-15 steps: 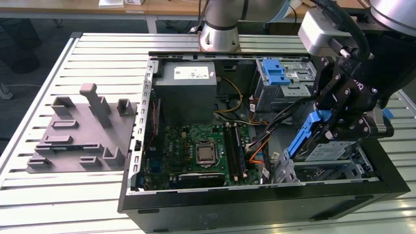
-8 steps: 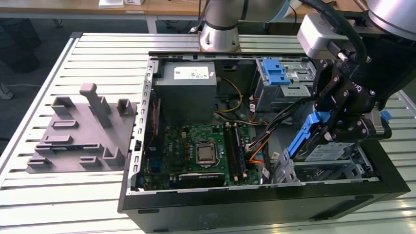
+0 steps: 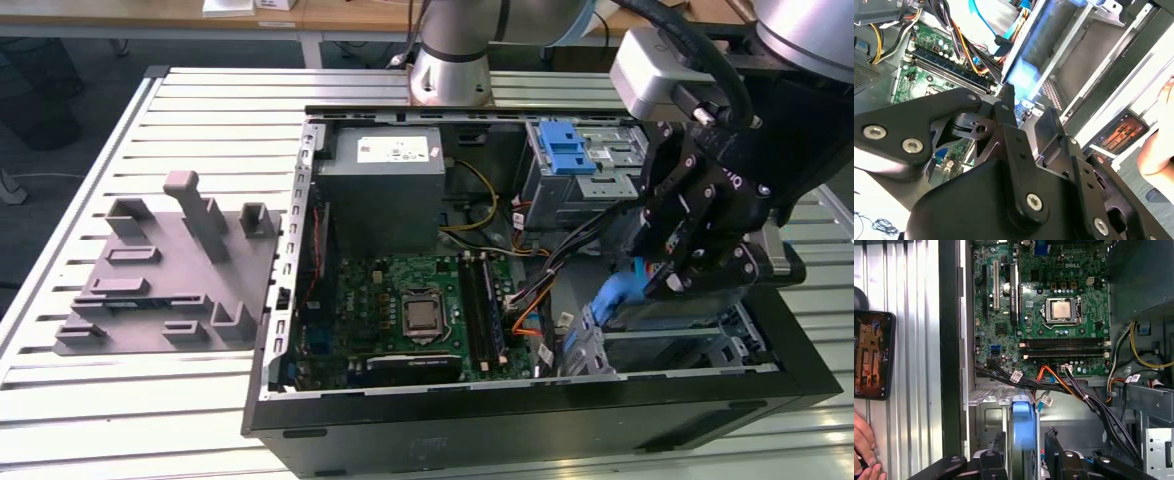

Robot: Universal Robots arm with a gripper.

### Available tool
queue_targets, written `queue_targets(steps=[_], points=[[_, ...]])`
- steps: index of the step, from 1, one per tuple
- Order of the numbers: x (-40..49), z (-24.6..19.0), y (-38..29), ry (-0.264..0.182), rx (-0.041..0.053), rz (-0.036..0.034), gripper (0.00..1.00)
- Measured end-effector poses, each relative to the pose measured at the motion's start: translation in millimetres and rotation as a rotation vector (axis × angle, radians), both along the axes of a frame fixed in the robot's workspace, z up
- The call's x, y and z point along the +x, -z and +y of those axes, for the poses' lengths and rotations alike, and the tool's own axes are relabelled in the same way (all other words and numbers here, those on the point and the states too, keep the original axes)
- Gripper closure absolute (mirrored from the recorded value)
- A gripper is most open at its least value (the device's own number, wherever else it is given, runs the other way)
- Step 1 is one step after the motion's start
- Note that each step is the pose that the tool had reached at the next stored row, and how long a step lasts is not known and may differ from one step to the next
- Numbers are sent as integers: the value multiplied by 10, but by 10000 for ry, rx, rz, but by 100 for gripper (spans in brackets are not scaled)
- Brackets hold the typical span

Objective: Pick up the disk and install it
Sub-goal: 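Insert the disk into the insertion slot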

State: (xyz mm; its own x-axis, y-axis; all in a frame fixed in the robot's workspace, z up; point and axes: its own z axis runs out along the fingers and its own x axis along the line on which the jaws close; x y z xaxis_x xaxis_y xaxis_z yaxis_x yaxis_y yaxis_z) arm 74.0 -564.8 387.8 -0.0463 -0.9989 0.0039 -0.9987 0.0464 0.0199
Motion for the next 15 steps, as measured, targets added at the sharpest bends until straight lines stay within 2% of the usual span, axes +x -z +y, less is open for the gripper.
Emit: queue_targets(steps=[8,10,11,13,14,15], points=[[0,0,-1,0,-5,0,58],[0,0,0,0,-4,1,70],[0,0,0,0,-4,0,70],[0,0,0,0,-4,0,82],[0,0,1,0,-4,0,82],[0,0,1,0,-4,1,87]])
